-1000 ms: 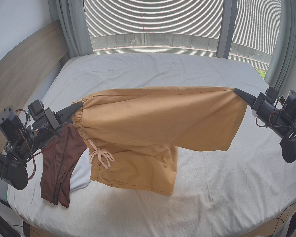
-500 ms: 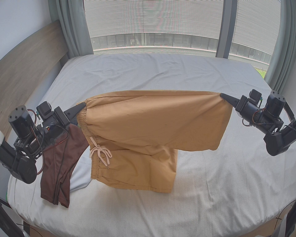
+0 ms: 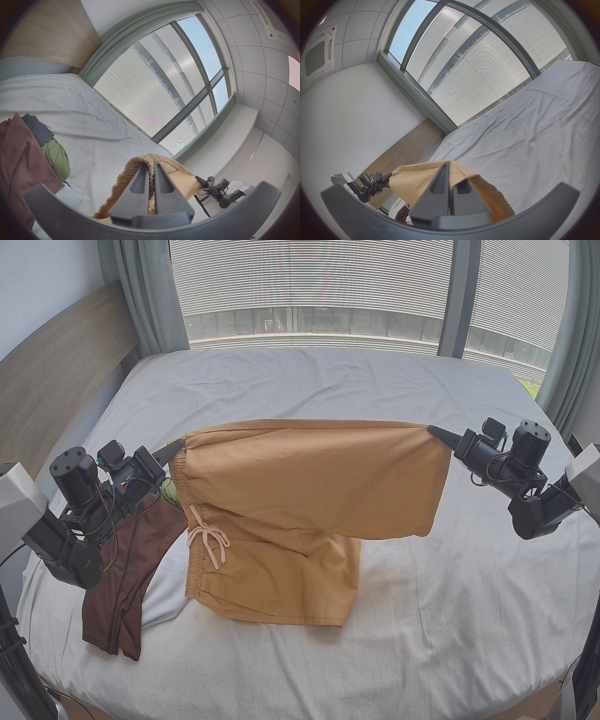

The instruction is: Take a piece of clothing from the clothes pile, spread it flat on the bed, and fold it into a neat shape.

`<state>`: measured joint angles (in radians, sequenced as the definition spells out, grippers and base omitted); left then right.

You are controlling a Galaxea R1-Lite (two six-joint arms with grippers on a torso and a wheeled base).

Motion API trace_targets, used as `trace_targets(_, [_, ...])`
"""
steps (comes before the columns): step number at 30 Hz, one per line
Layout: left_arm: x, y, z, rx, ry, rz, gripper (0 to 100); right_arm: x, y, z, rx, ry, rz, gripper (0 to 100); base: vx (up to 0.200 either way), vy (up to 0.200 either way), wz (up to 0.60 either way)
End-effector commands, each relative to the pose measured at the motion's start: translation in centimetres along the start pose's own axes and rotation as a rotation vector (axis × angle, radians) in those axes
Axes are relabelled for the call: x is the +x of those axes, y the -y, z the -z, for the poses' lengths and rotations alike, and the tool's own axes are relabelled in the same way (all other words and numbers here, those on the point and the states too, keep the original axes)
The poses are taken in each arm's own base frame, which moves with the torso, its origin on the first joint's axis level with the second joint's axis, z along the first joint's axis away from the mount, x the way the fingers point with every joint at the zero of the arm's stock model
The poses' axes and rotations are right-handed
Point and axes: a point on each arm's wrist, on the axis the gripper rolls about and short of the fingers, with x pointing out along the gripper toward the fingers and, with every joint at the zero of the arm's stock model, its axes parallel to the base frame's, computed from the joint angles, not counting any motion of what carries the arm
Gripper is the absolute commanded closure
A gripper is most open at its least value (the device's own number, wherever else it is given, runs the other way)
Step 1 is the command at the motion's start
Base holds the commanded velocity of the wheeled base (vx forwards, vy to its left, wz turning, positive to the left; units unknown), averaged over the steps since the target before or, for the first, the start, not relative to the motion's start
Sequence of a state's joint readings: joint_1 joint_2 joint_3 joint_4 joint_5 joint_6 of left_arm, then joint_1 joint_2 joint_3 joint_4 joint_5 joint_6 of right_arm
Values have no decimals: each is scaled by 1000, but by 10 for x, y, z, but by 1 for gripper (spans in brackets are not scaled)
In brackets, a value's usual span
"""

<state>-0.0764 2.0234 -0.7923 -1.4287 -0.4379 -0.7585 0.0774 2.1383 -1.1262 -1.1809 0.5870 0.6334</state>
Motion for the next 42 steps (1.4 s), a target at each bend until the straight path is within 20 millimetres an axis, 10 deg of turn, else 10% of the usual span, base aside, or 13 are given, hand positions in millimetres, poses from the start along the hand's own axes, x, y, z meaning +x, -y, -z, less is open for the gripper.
trace_targets(1, [17,-24,16,-13,-12,-19,100,14,21,12,12,-14,11,100,0,0,0])
trace_targets(33, [59,-63,21,-10,85,-14,100,75,76,28,-6,7,-16,100,0,0,0])
trace_targets(34, [60,-63,20,-10,86,-13,100,76,75,29,-6,5,-19,0,0,0,0])
trace_targets(35, [61,-63,20,-9,87,-12,0,77,74,28,-8,8,-21,0,0,0,0])
trace_targets(42, [69,-65,18,-8,88,-9,0,83,74,21,-26,39,-25,0,0,0,0])
